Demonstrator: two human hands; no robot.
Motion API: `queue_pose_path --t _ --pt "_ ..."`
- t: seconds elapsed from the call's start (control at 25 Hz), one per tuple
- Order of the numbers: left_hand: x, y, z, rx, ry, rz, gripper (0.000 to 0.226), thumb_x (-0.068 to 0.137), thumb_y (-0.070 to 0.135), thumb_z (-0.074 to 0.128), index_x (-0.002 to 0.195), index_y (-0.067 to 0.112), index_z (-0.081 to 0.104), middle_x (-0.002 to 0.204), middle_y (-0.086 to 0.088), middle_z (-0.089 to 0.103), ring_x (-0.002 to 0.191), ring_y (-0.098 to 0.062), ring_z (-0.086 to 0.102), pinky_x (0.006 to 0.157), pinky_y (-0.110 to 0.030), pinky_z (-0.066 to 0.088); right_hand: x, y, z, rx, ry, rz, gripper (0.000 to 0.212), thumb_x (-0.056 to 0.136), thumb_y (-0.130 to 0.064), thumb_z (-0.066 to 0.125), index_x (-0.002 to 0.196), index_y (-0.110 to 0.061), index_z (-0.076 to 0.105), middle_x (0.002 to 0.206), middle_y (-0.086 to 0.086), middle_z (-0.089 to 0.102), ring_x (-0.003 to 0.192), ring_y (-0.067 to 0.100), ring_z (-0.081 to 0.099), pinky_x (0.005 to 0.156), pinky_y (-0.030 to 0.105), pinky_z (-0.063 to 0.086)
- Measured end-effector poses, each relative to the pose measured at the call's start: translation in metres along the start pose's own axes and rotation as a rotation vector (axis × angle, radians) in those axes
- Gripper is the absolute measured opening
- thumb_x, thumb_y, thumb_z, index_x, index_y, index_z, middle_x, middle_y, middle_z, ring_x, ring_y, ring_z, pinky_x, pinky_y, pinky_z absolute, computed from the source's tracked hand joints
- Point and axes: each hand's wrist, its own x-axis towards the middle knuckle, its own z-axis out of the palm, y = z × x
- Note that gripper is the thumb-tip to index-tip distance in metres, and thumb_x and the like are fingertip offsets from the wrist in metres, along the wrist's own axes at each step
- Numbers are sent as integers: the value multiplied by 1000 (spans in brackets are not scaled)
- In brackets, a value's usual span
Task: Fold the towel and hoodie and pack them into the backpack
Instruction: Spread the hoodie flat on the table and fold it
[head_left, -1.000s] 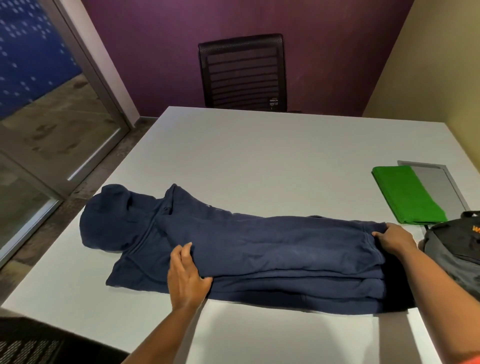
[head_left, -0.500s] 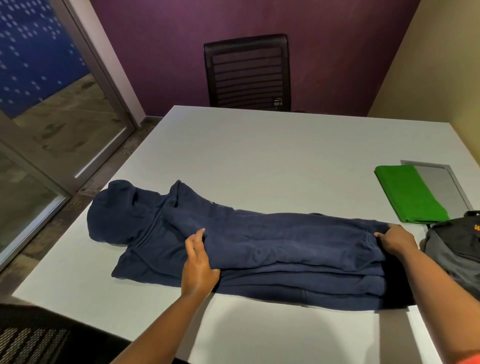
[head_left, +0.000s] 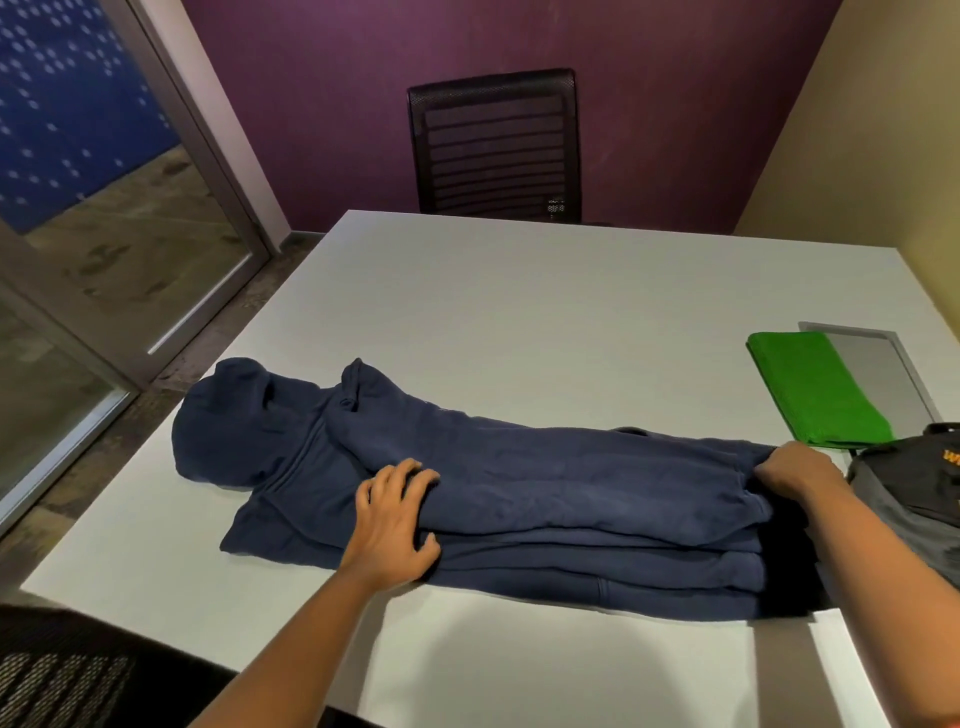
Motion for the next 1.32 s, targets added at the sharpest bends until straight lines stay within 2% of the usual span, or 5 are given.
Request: queue_pose_path --t 0.24,0.6,0.76,1.0,1.32 --pt "38 -54 -41 -108 130 -469 43 93 12 43 136 8 41 144 -13 38 130 -34 33 101 -50 30 -2 -11 -30 -10 -104 -57 39 97 -13 41 130 7 49 141 22 45 128 29 47 94 25 39" --pt "102 -91 -52 207 -345 -339 35 97 41 37 126 28 51 129 1 53 126 -25 34 96 -41 27 -5 3 -8 -148 -117 -86 41 95 -22 51 129 2 51 139 17 49 124 26 50 94 25 39" --pt "119 -128 -67 -368 -171 -347 24 90 48 44 75 43 62 87 8 61 109 -35 53 103 -54 31 -3 4 -9 -143 -144 -52 46 94 -25 52 130 3 48 140 16 48 126 26 49 96 25 39" --pt "140 -104 -51 185 -115 -395 23 97 34 43 105 23 61 109 -7 62 107 -31 49 76 -38 27 -2 0 -6 -194 -139 25 48 91 -29 57 128 2 51 136 17 51 124 28 51 96 27 41" --pt "103 -59 -14 -299 416 -587 15 90 18 58 91 2 56 100 -20 54 96 -38 49 85 -46 36 -24 -69 -7 107 161 -371 14 81 -17 66 90 -11 58 105 17 64 100 34 59 77 32 42"
